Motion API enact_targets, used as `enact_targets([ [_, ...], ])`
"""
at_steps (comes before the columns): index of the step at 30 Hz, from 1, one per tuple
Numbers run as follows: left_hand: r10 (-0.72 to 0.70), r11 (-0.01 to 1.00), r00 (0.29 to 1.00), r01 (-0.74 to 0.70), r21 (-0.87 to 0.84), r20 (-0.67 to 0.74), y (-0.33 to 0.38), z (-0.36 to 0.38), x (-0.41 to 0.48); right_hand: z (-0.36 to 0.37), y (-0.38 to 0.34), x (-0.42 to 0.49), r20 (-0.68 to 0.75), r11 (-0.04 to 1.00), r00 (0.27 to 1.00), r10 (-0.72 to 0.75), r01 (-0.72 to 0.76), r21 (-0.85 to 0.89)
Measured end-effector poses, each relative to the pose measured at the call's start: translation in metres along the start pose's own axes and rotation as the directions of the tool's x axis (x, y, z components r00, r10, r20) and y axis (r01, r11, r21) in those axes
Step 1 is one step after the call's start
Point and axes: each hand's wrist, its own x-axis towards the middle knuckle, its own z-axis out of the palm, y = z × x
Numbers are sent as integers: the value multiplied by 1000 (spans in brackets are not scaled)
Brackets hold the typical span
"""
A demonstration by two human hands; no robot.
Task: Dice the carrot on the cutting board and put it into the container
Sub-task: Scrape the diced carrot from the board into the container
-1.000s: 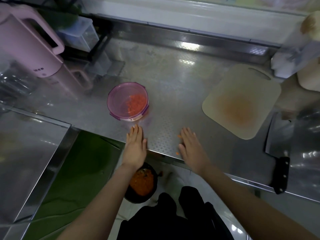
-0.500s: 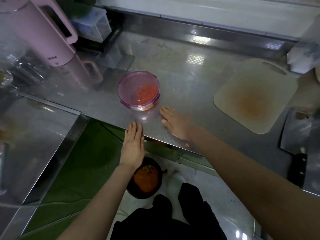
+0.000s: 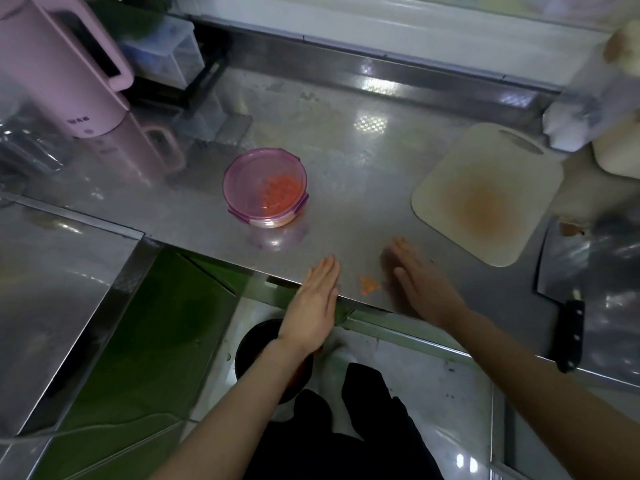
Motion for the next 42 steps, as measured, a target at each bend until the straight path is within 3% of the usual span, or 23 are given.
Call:
enact_targets([
  [2,9,997,1000,-7,-82,27,8,8,8,-1,15,-3,-92,975,971,219,-221,-7],
  [4,-68,975,997,72,-212,26,12,11,11,7,14,-5,-91,936,939,332,-340,-89],
  [7,-108,917,989,62,-393,-97,19,10,0,26,-11,-5,-103,948,952,287,-298,-110],
  [9,-258,839,957,155,-521,-131,21,16,-16,38,-30,-7,-67,984,985,161,-165,-63],
  [10,-398,734,915,273,-622,-68,22,18,-22,42,-35,-9,-68,996,994,85,-87,-24],
  [12,-621,359,752,524,-772,221,18,25,-23,41,-33,-12,-57,1000,998,-13,15,25],
  [13,-635,157,655,630,-761,410,14,28,-20,37,-29,-11,-58,999,998,-18,21,48],
  [15,-540,-111,522,733,-671,660,7,30,-12,25,-20,-8,-126,995,989,76,-66,79],
  [18,-426,-327,460,725,-606,779,5,29,1,21,-15,-1,-160,972,959,233,-227,55],
  [20,-403,-374,439,722,-582,803,3,31,5,32,-32,0,-90,982,978,189,-190,-2],
  [22,-395,-391,426,724,-569,814,0,32,9,49,-52,0,-23,998,998,62,-62,10],
  [29,-348,-398,421,743,-538,838,-10,32,13,67,-59,-8,45,980,989,-141,146,-137],
  [33,-386,-401,407,734,-548,828,-13,32,13,75,-67,-30,99,969,969,-226,235,-83],
  [35,-381,-386,427,732,-560,820,-17,33,12,75,-73,-45,114,965,958,-262,258,48],
  [37,-347,-373,439,746,-551,829,-20,34,13,66,-71,-55,163,957,953,-256,226,182],
  [39,-363,-396,410,745,-537,837,-16,31,14,53,-68,-52,78,960,979,-188,166,227],
  [42,-347,-440,404,727,-528,846,-8,27,12,27,-55,-29,-65,993,998,22,-14,113],
])
